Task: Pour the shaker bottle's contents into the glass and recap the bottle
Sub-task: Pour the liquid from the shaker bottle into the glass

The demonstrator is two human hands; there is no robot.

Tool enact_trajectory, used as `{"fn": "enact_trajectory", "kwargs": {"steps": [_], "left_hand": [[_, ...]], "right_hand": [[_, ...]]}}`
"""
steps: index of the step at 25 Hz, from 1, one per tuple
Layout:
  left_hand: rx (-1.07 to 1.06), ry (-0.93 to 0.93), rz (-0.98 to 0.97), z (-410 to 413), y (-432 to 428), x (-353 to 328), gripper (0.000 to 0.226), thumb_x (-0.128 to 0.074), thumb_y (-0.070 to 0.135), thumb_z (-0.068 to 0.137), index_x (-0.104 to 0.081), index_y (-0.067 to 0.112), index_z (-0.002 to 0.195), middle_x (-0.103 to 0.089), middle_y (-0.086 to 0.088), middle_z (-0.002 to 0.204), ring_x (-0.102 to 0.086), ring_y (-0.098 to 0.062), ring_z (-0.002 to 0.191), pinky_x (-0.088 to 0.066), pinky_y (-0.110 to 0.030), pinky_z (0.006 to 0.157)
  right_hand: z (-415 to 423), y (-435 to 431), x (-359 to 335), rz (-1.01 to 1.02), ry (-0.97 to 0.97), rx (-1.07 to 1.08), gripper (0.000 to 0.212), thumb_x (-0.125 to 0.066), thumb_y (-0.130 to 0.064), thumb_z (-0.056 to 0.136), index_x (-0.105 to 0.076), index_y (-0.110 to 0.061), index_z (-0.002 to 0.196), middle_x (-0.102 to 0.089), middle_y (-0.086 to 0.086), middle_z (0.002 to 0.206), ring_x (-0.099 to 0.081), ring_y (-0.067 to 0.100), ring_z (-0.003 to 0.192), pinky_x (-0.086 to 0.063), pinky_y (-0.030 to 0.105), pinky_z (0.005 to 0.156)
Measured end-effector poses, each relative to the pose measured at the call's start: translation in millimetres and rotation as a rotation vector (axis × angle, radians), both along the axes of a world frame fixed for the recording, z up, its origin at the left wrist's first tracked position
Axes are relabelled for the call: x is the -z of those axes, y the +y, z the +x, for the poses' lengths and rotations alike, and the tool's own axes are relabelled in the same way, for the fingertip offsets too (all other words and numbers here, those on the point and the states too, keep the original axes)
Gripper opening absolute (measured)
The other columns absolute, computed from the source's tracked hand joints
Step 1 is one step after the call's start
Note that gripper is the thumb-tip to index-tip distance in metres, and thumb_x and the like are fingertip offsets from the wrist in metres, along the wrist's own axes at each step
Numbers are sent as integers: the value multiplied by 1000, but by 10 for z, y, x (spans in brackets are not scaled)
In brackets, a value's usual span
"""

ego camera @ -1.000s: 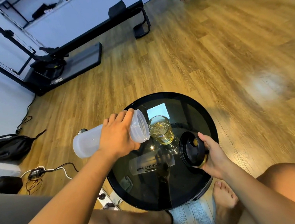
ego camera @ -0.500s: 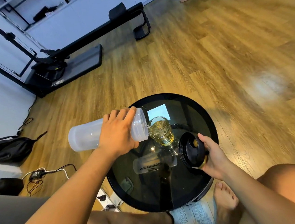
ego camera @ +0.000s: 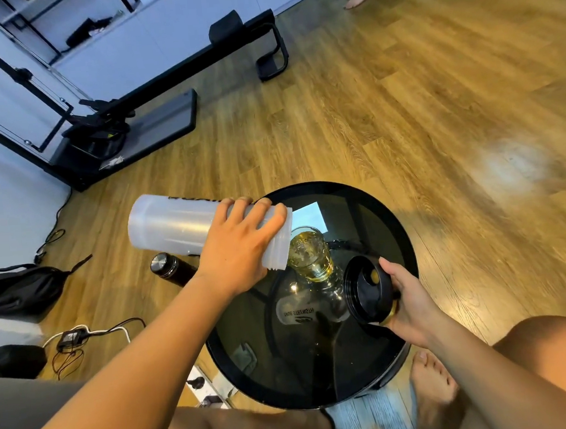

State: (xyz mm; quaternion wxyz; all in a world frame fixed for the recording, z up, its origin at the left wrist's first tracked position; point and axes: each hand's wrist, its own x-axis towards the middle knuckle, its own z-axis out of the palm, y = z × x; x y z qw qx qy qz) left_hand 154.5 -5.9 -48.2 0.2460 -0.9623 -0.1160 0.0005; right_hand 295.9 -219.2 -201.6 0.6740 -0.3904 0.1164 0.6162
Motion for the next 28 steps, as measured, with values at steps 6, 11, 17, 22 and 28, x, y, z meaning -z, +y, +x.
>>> {"fn": "enact_trajectory", "kwargs": {"steps": [6,11,17,22,28], "left_hand": [[52,12,46,50,-29,-9,89,-88,32,55,-58,11,136,-63,-19,133,-60,-48,115,-34,-58,104],[67,-3,37,32,-13,-3,91,-89,36,57,-57,11,138,-62,-21,135,-60,-48,118,-32,-57,106],[59,-22,7,5,19,32,97,-90,40,57,-49,14,140,-60,-22,138,-58,-47,120,-35,-58,107],[42,-82,-29,-15,35,80,98,-90,41,57,-48,14,142,-60,-24,135,-58,-45,119,-33,-55,107],[-94,-197,-210,-84,45,105,101,-81,41,54,-41,15,143,-62,-19,133,-59,-44,119,-40,-54,103]], "right_hand": [[11,9,33,0,-1,1,55,-68,-44,76,-66,-17,124,-70,17,123,-64,40,112,-56,45,75],[16,19,88,2,-12,-13,62,-70,-47,74,-64,-17,128,-68,18,127,-63,41,115,-56,46,77],[8,17,70,4,-15,-11,62,-69,-46,72,-64,-17,126,-67,18,126,-62,42,115,-55,48,81],[7,22,52,7,-9,-13,60,-68,-45,73,-64,-18,126,-67,19,127,-61,42,116,-54,48,81],[5,18,80,-1,-20,-16,63,-69,-47,72,-63,-18,128,-67,17,127,-63,40,116,-55,45,76]]}}
